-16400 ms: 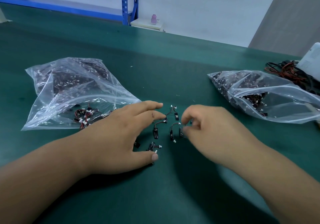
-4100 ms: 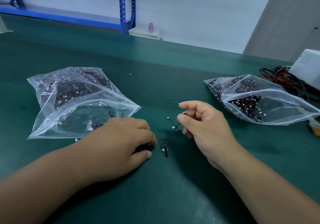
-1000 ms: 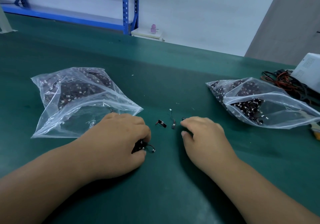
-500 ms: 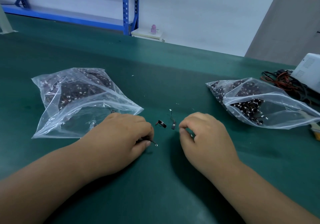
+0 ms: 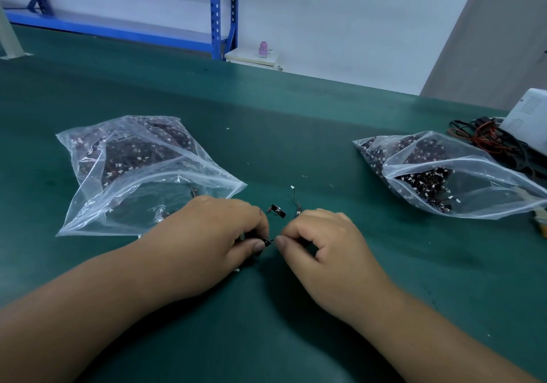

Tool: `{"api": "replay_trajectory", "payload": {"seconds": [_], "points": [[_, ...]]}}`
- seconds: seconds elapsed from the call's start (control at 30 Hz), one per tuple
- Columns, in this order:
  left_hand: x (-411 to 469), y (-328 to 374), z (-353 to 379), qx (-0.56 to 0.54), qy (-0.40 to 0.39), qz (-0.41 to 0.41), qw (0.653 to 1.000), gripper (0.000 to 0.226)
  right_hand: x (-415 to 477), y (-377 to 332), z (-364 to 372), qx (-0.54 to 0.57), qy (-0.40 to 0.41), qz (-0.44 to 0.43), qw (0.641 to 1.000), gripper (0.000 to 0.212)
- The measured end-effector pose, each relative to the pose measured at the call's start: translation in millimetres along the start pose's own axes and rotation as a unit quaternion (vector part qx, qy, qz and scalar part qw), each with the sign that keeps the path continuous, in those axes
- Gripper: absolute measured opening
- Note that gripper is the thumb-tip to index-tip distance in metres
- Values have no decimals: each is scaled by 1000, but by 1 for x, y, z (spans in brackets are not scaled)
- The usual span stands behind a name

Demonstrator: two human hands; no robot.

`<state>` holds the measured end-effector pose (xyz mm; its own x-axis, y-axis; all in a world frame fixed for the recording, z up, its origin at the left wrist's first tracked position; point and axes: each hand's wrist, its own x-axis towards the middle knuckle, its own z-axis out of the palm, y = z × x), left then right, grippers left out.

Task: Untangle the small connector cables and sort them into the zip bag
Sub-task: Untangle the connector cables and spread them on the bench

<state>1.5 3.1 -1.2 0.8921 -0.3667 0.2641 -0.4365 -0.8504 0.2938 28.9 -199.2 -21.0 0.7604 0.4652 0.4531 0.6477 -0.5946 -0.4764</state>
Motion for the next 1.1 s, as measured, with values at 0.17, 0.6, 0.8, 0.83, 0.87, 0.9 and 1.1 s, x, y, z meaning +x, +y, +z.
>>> {"api": "replay_trajectory", "payload": {"seconds": [0.17,0.6,0.8,0.83,0.87,0.9,1.1], "points": [[0,-2,0,3,-4,-4,1000,6,1,1,-1,68,46,33,996,19],[-1,-3,0,-4,-8,-18,1000,8,5,8,-6,216,77,98,968,17],[-1,1,-1,-9,9,0,1000,5,1,2,0,220,-3,53,974,15],[-1,2,-2,-11,11,5,1000,4,0,1,1,208,-15,43,977,14],[0,2,-3,-13,11,8,1000,3,0,0,2,192,-22,31,981,14],[0,3,-3,-15,11,10,1000,3,0,-1,2,180,-26,20,983,14],[-2,0,1,8,-17,6,1000,10,1,-5,-3,201,-7,66,977,18]]}}
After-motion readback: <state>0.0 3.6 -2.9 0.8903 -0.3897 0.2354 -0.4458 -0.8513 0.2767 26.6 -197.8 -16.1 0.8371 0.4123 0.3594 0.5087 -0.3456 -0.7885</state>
